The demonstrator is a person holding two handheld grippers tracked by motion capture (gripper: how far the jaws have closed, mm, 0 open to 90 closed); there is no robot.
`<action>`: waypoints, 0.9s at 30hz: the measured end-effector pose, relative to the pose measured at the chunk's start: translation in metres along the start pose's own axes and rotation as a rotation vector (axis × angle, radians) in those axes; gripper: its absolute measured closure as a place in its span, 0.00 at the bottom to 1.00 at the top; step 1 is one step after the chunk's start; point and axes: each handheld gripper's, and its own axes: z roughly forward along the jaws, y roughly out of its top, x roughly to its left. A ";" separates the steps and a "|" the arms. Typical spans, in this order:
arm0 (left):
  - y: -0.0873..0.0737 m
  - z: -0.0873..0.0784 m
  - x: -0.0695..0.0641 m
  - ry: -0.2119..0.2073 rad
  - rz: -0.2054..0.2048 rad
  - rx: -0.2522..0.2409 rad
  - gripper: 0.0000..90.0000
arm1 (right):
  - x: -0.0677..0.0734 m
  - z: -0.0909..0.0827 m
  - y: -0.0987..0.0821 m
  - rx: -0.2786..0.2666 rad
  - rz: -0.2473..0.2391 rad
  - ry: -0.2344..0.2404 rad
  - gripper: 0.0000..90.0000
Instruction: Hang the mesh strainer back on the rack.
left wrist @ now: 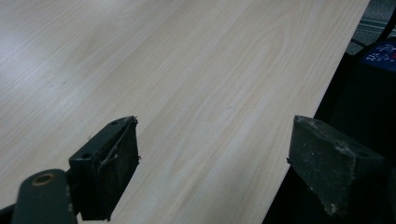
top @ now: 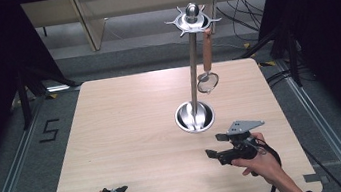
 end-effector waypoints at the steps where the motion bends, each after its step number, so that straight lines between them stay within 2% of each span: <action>1: 0.000 0.001 -0.001 0.010 -0.002 -0.015 0.17 | 0.003 -0.001 -0.001 0.023 0.031 -0.002 0.31; 4: -0.001 0.001 -0.001 0.008 -0.002 -0.018 0.17 | 0.001 0.001 -0.003 0.021 0.011 -0.002 0.31; 5: 0.000 0.000 0.000 -0.001 0.001 0.002 0.17 | 0.003 0.001 -0.004 0.027 0.022 -0.008 0.31; 6: 0.000 0.000 0.000 -0.001 -0.001 0.001 0.17 | 0.001 0.002 -0.006 0.015 -0.014 -0.024 0.31; 9: 0.000 0.001 -0.001 0.008 0.000 -0.019 0.17 | 0.003 0.002 -0.008 0.033 0.029 0.006 0.31; 10: 0.000 0.001 -0.001 0.008 -0.001 -0.019 0.17 | 0.004 0.002 -0.009 0.034 0.028 -0.009 0.31; 11: 0.000 0.001 -0.001 0.007 -0.003 -0.019 0.17 | 0.002 0.002 -0.010 0.038 0.007 -0.008 0.31; 14: 0.000 0.001 -0.001 0.007 0.000 -0.019 0.17 | 0.004 0.003 -0.012 0.032 0.024 -0.009 0.31; 16: 0.000 0.001 -0.001 0.007 0.000 -0.019 0.17 | 0.003 0.002 -0.014 0.036 0.014 -0.016 0.31; 17: 0.000 0.000 -0.001 0.004 0.002 -0.013 0.17 | 0.005 0.002 -0.014 0.044 0.039 -0.004 0.31; 18: 0.000 0.000 -0.001 0.004 0.001 -0.010 0.17 | 0.003 0.002 -0.015 0.048 0.014 -0.001 0.31; 19: 0.000 0.001 -0.001 0.007 0.000 -0.019 0.17 | 0.002 0.001 -0.015 0.044 0.001 -0.017 0.31; 21: 0.000 0.001 -0.001 0.008 0.001 -0.018 0.17 | 0.004 0.001 -0.017 0.055 0.037 -0.009 0.31; 22: 0.000 0.001 -0.001 0.007 0.001 -0.018 0.17 | 0.003 0.000 -0.017 0.055 0.028 -0.011 0.30; 24: 0.000 0.000 0.000 -0.002 0.002 -0.003 0.17 | 0.005 0.000 -0.019 0.052 0.044 -0.012 0.30; 25: 0.000 0.000 0.000 0.000 0.003 -0.005 0.17 | 0.003 0.000 -0.019 0.052 0.007 -0.011 0.30; 26: 0.000 0.000 0.000 0.000 0.003 -0.005 0.17 | 0.005 0.000 -0.020 0.059 0.033 -0.008 0.30; 27: 0.000 0.000 0.000 -0.001 0.002 -0.005 0.17 | 0.003 -0.001 -0.020 0.054 0.011 -0.015 0.30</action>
